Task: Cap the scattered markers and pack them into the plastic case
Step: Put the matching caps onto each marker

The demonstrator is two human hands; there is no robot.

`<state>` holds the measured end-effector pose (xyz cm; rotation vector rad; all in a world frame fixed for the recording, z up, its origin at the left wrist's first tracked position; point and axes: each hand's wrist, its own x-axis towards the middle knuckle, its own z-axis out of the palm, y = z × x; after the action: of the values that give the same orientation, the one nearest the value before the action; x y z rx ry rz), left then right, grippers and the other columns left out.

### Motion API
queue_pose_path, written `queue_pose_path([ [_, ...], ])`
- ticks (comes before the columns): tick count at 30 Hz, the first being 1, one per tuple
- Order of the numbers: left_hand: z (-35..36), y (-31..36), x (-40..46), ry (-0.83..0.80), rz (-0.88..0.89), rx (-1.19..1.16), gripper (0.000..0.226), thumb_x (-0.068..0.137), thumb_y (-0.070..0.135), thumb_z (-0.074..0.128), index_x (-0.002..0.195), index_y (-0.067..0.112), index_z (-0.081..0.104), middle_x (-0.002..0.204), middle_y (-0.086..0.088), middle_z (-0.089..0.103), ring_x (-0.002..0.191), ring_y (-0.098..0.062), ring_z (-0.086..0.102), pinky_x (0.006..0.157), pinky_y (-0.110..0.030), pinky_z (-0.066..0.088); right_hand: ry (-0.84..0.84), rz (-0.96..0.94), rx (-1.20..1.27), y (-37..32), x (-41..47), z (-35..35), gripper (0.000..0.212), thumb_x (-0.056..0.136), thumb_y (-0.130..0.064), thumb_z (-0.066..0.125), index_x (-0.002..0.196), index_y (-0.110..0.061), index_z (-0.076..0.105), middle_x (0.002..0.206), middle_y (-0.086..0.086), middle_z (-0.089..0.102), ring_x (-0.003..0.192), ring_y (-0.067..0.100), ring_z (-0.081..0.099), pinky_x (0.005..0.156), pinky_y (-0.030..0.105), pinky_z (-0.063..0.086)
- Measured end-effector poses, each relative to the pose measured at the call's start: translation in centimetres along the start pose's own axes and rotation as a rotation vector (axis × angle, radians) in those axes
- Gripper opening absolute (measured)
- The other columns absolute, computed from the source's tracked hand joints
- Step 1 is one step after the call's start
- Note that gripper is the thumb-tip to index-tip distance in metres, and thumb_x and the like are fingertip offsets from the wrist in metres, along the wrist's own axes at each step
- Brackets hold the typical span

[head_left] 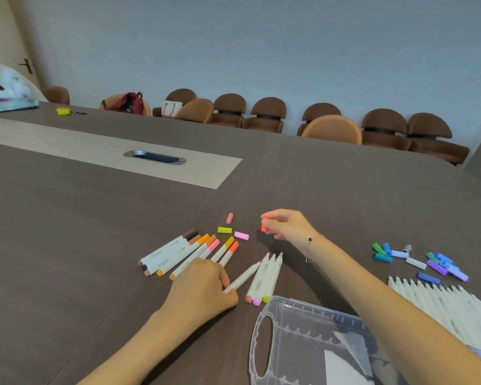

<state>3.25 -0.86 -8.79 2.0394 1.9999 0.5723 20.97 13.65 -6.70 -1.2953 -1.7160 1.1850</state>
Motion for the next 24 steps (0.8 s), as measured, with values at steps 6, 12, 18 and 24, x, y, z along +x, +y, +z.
queue_pose_path([
  [6,-1.4,-1.9,0.3,0.105,-0.132,-0.167,0.012,0.079,0.035,0.069,0.072,0.035,0.06,0.066,0.014,0.064,0.063,0.002,0.057,0.059,-0.007,0.041,-0.042,0.055,0.247,0.9,-1.8,1.2,0.017,0.09,-0.022,0.061,0.104,-0.014,0.066,0.101,0.004,0.072,0.093,0.014,0.067,0.074,0.021,0.05],
  [12,-1.3,-2.3,0.6,0.071,-0.151,-0.218,0.007,0.082,0.033,0.068,0.083,0.026,0.068,0.07,0.013,0.065,0.067,-0.003,0.06,0.067,-0.014,0.051,-0.093,0.049,0.356,0.3,-2.9,2.1,0.025,0.09,-0.023,0.061,0.113,-0.014,0.064,0.105,0.006,0.071,0.091,0.013,0.066,0.074,0.021,0.05],
  [18,-1.5,-2.1,0.5,0.077,-0.147,-0.22,0.007,0.083,0.034,0.068,0.084,0.028,0.065,0.075,0.013,0.067,0.07,-0.005,0.062,0.069,-0.016,0.052,-0.056,0.041,0.289,0.2,-3.1,2.2,0.021,0.09,-0.023,0.062,0.109,-0.014,0.066,0.103,0.004,0.071,0.092,0.014,0.067,0.073,0.018,0.051],
  [24,-1.5,-1.7,0.5,0.08,-0.128,-0.257,0.009,0.086,0.034,0.065,0.09,0.026,0.064,0.077,0.012,0.065,0.065,-0.004,0.056,0.059,-0.009,0.041,-0.068,0.041,0.268,0.1,-3.2,2.5,0.014,0.089,-0.022,0.062,0.1,-0.017,0.069,0.098,0.003,0.071,0.086,0.013,0.067,0.07,0.018,0.051],
])
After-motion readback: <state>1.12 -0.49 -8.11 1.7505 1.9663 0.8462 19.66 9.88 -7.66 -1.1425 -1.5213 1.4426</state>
